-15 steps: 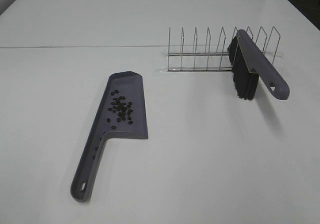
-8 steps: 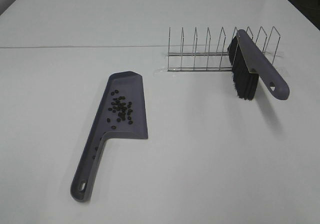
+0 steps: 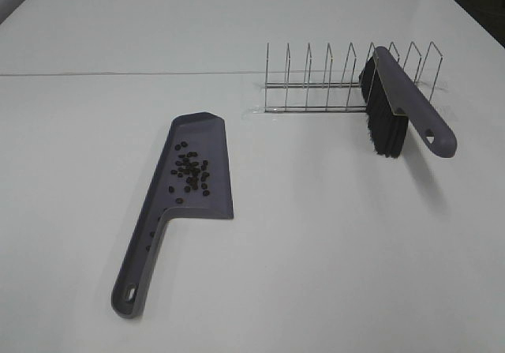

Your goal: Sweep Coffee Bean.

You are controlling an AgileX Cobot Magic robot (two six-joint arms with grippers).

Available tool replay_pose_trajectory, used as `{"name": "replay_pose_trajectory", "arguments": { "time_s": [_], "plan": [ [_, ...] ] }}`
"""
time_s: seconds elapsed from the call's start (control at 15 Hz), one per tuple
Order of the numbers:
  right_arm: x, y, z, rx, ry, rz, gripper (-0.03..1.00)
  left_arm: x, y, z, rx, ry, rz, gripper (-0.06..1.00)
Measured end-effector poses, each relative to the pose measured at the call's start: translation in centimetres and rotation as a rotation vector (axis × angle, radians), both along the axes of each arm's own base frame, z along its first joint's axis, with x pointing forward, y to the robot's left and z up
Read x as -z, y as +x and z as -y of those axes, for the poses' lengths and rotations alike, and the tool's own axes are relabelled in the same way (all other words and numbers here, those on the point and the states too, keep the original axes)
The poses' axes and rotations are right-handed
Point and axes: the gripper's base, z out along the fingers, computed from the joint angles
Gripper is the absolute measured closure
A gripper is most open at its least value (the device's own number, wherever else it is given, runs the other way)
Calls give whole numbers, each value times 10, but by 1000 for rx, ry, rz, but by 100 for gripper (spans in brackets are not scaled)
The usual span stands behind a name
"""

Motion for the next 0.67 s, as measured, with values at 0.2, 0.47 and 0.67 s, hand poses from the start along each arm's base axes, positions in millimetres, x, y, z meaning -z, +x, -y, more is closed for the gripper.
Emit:
{"name": "replay_pose_trajectory", "arguments": {
  "time_s": [0.2, 0.47, 0.67],
  "plan": [
    [0, 0, 0, 0, 0, 0, 25, 0, 0, 0, 1, -1, 0, 18],
    [0, 0, 0, 0, 0, 0, 25, 0, 0, 0, 1, -1, 0, 18],
    [0, 0, 0, 0, 0, 0, 25, 0, 0, 0, 1, -1, 0, 18]
  ]
}}
